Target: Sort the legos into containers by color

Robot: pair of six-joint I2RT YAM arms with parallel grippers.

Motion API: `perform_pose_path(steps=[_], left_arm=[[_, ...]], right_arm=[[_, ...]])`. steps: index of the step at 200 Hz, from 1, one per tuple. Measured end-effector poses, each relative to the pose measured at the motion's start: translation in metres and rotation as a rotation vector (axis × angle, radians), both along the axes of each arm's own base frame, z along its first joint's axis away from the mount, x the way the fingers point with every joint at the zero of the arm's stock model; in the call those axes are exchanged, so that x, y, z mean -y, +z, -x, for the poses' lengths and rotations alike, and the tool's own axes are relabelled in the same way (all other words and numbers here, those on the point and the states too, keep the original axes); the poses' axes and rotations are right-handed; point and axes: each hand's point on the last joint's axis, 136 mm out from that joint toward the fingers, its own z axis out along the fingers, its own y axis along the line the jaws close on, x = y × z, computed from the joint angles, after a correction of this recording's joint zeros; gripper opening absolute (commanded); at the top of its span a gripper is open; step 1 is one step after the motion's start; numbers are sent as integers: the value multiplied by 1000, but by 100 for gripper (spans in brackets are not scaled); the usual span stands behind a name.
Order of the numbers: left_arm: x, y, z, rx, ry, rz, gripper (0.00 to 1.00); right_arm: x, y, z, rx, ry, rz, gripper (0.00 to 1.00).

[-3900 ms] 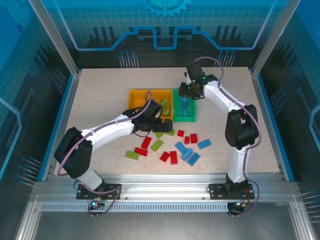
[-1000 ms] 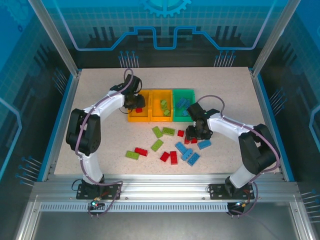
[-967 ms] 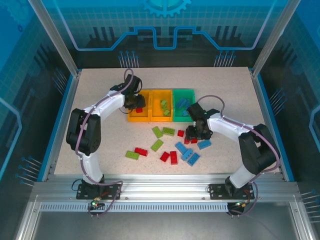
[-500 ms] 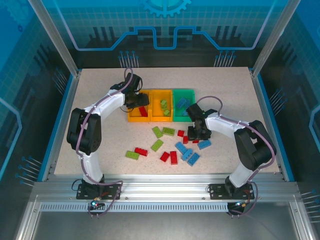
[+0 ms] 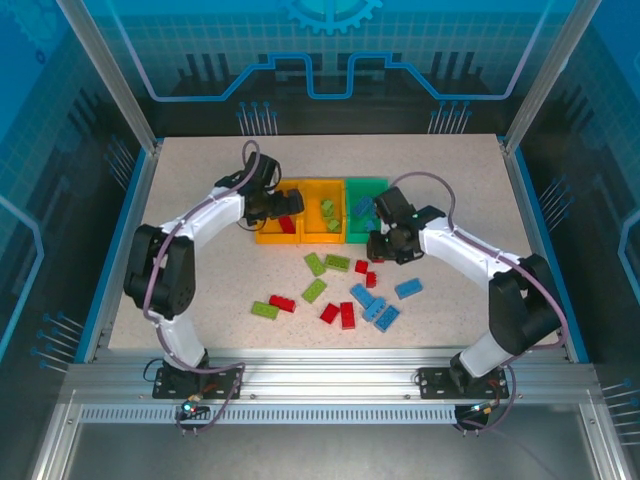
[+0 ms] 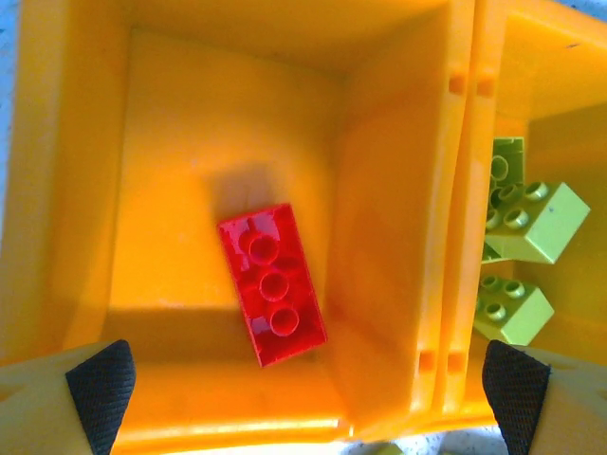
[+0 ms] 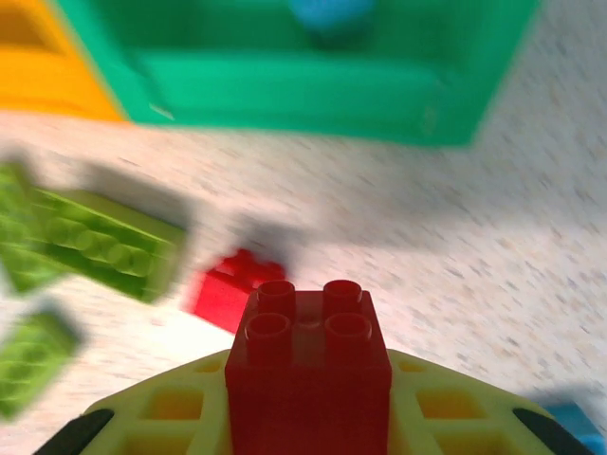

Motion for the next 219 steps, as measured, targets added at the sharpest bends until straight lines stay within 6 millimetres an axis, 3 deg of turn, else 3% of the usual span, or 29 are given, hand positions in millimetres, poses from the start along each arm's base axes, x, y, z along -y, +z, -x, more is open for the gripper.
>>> perform_pose_path(steps=[45, 74, 113, 143, 185, 219], left_arm=[[-17, 17, 47, 37, 68, 31, 99], [-31, 19, 69, 57, 101, 10, 99], [-42, -4, 103, 2, 103, -17, 99], [-37, -14, 127, -28, 52, -34, 99], [-3, -14, 153, -30, -100, -51, 99], [19, -22, 173, -50, -196, -63, 99]], right_arm=[[-81, 54, -46, 97, 93, -305, 29], [-133, 61, -75, 101, 160, -408, 29], [-181, 62, -101, 90, 211, -478, 29], [-200, 60, -122, 88, 216, -492, 30], [-211, 45, -138, 54, 203, -478, 34], [-217, 35, -148, 30, 196, -465, 47]])
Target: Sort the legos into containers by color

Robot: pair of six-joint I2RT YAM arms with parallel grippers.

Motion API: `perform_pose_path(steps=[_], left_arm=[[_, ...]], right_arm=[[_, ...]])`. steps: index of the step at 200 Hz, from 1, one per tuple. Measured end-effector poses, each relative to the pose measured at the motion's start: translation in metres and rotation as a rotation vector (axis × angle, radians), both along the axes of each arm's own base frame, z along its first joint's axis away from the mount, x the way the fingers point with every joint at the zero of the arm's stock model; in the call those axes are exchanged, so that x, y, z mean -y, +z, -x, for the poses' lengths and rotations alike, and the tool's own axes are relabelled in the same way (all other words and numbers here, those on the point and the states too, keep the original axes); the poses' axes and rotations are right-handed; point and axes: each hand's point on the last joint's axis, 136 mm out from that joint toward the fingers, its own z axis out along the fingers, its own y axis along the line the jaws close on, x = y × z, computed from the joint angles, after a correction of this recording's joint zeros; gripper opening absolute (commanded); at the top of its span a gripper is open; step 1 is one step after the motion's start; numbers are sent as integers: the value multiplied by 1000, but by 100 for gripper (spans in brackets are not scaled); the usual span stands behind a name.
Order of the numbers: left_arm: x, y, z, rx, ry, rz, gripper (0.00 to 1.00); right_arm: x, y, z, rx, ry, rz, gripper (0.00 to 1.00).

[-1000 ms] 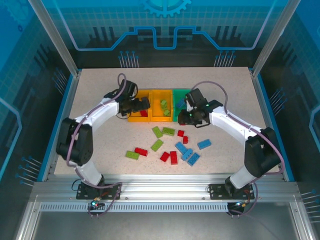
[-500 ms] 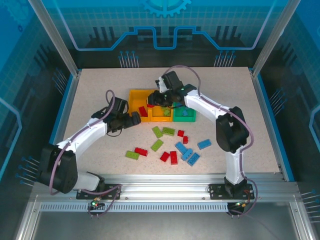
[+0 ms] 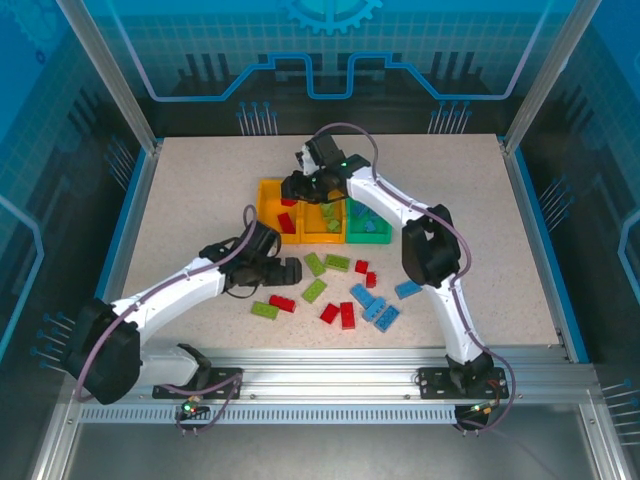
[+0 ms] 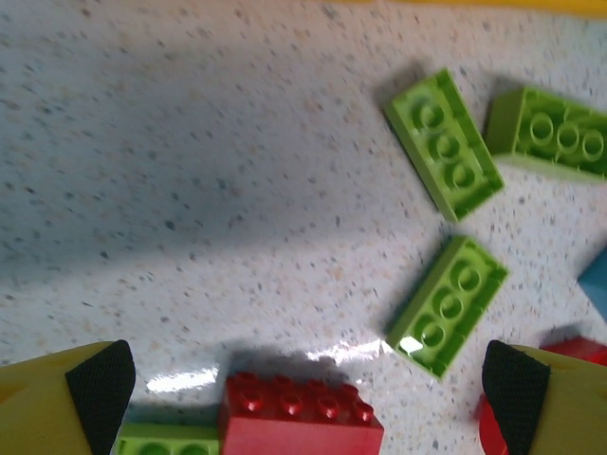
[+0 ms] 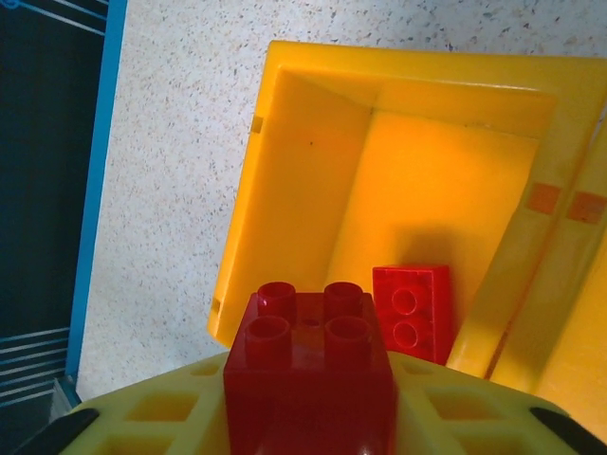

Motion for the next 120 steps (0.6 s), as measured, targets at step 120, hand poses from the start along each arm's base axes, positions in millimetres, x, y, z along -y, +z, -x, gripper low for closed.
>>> perform_pose_path(steps=[120], left_arm=[[19, -26, 41, -73, -149, -104, 99]], right_arm=[[4, -5, 6, -38, 0, 29, 69]])
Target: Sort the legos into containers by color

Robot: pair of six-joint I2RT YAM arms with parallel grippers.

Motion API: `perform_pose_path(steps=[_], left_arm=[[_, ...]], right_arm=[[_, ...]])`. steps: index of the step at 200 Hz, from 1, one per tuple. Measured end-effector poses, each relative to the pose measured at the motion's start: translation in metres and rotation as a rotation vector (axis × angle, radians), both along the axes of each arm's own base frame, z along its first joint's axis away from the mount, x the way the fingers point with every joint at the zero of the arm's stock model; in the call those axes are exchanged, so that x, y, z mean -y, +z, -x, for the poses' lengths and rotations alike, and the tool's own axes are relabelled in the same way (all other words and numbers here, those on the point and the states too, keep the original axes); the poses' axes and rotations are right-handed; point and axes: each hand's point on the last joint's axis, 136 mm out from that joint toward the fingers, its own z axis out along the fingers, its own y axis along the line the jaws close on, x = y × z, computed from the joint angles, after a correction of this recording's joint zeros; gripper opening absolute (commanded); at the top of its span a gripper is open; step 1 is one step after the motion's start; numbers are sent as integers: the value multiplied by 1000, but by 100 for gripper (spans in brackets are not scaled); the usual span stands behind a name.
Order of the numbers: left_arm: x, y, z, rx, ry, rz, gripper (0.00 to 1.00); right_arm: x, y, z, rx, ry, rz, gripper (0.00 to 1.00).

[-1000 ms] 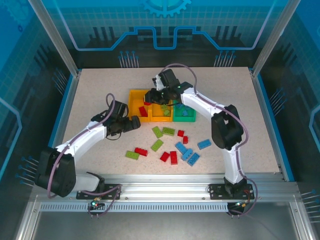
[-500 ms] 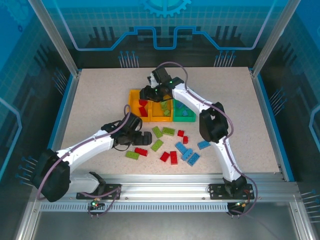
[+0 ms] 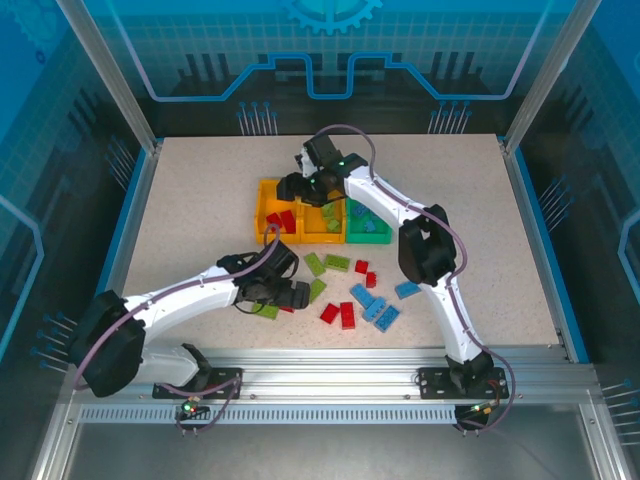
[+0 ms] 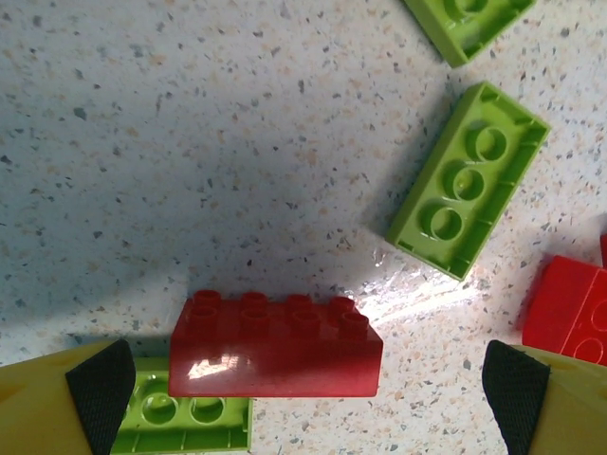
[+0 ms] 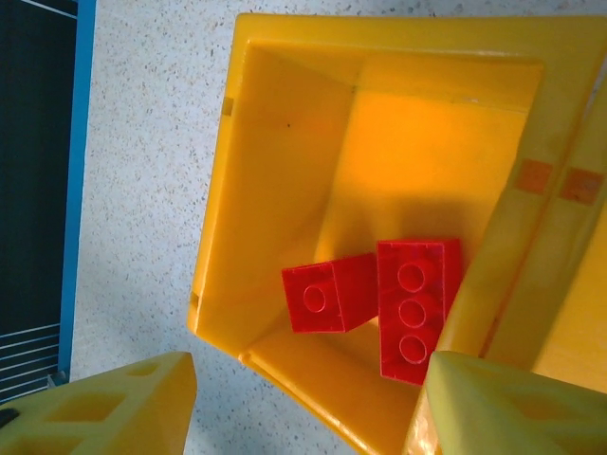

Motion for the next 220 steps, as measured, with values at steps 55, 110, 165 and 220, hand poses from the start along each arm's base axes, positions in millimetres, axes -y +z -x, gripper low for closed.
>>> perform_pose_path(steps=[55, 110, 165, 220], left_arm=[[-1, -15, 8, -24, -47, -58, 99], [-7, -34, 10, -70, -65, -126, 88], [-8, -41, 8, -85, -71, -155, 76], [-5, -35, -2, -51, -76, -166, 65]], right_arm=[[34, 34, 6, 28, -40, -11, 70], [86, 45, 7, 47, -126, 8, 72], [142, 32, 23, 20, -214, 34, 73], [177, 23, 39, 12, -266, 75, 73]])
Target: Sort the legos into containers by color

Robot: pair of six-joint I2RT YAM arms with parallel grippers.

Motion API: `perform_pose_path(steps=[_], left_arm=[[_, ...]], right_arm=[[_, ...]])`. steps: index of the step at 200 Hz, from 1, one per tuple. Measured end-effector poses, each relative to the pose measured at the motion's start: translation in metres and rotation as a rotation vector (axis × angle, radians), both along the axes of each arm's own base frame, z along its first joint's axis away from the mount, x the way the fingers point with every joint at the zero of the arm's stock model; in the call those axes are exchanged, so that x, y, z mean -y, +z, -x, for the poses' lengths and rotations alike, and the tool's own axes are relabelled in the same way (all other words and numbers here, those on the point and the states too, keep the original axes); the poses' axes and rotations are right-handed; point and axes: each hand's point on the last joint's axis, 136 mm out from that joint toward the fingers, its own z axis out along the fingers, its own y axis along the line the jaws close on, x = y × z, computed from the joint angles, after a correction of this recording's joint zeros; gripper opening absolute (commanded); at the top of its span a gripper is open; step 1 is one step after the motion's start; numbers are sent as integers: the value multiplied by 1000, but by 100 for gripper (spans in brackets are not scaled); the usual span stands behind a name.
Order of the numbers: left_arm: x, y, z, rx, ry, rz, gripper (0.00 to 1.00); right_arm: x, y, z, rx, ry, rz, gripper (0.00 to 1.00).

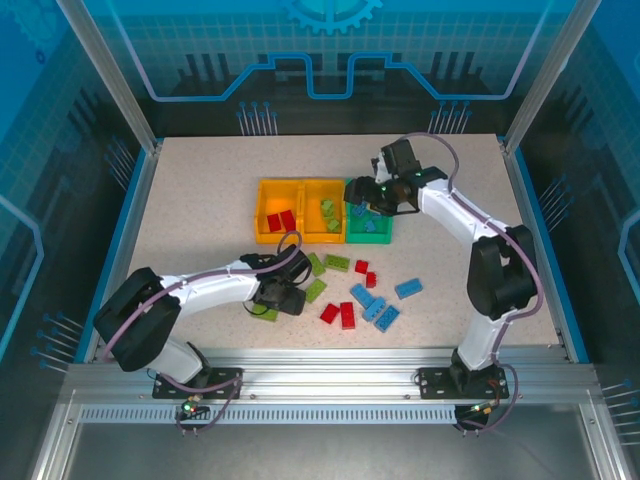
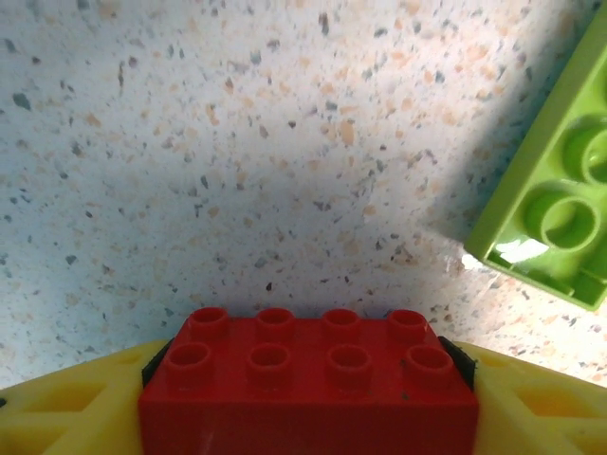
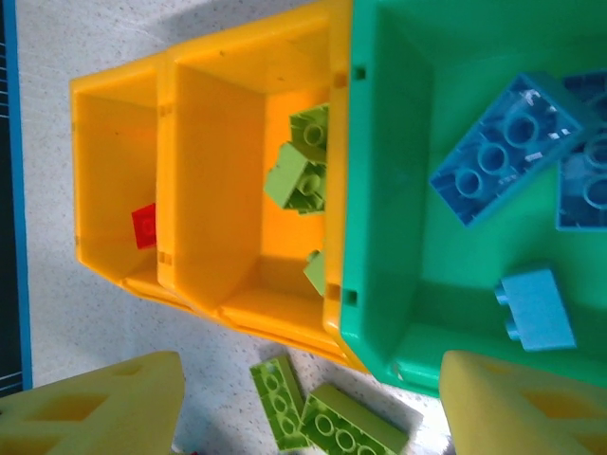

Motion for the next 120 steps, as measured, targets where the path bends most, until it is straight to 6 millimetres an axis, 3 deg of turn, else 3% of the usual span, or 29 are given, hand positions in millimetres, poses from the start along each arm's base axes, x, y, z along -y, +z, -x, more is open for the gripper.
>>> perform_pose_path(steps=[56, 78, 120], left_arm=[[1, 30, -32, 110, 36, -32, 66], [-3, 53, -61, 170, 98, 3, 66], [-26, 98, -129, 277, 242, 90, 66]], right_arm=[[23, -22, 40, -16, 9, 111, 73], [23, -31, 62, -26, 29, 172, 73], [15, -53, 102, -57, 94, 283, 71]])
